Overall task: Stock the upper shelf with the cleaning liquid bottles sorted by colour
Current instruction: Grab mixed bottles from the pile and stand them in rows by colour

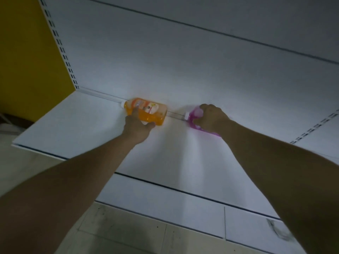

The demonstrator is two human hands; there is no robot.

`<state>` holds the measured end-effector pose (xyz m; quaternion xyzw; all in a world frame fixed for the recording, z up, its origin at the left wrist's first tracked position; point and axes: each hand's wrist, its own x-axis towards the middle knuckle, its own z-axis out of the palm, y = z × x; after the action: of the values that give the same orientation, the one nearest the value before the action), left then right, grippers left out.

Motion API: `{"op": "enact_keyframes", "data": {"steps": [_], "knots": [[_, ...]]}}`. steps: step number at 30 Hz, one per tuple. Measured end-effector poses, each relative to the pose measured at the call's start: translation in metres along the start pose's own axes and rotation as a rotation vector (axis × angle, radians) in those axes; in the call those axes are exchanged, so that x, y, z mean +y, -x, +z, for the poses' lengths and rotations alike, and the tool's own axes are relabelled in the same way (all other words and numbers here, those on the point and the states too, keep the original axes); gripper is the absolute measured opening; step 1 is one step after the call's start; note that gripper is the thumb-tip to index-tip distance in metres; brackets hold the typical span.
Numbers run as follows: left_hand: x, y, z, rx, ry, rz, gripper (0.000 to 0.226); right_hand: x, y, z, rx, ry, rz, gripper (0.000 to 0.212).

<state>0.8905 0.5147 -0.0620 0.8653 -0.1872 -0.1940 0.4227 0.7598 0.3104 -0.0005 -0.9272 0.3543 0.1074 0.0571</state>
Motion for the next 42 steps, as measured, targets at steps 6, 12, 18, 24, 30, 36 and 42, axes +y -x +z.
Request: {"op": "enact_keyframes", "data": {"steps": [6,12,18,24,30,36,42], "knots": [[-0.007,-0.042,0.024,0.132,-0.511,0.265,0.079,-0.002,-0.003,0.022,0.176,0.113,0.005,0.061],[0.000,-0.048,0.026,0.064,-0.442,0.277,0.058,-0.002,-0.004,0.028,0.177,0.033,-0.065,0.061],[0.011,-0.041,0.027,0.016,-0.396,0.298,0.043,-0.003,0.007,0.033,0.091,-0.119,-0.027,0.055],[-0.009,-0.019,0.012,0.032,-0.260,-0.051,0.100,-0.001,0.026,0.034,-0.009,-0.054,0.004,0.068],[-0.009,0.021,0.005,-0.180,-0.344,-0.188,0.090,-0.006,0.058,0.026,0.013,-0.623,0.092,0.066],[0.005,0.104,-0.025,-0.138,0.115,-0.143,0.058,-0.022,0.121,-0.003,0.052,-1.150,0.117,0.078],[0.054,0.194,-0.095,-0.101,0.446,0.013,0.007,-0.055,0.222,-0.069,0.126,-1.337,0.023,0.056]]}}
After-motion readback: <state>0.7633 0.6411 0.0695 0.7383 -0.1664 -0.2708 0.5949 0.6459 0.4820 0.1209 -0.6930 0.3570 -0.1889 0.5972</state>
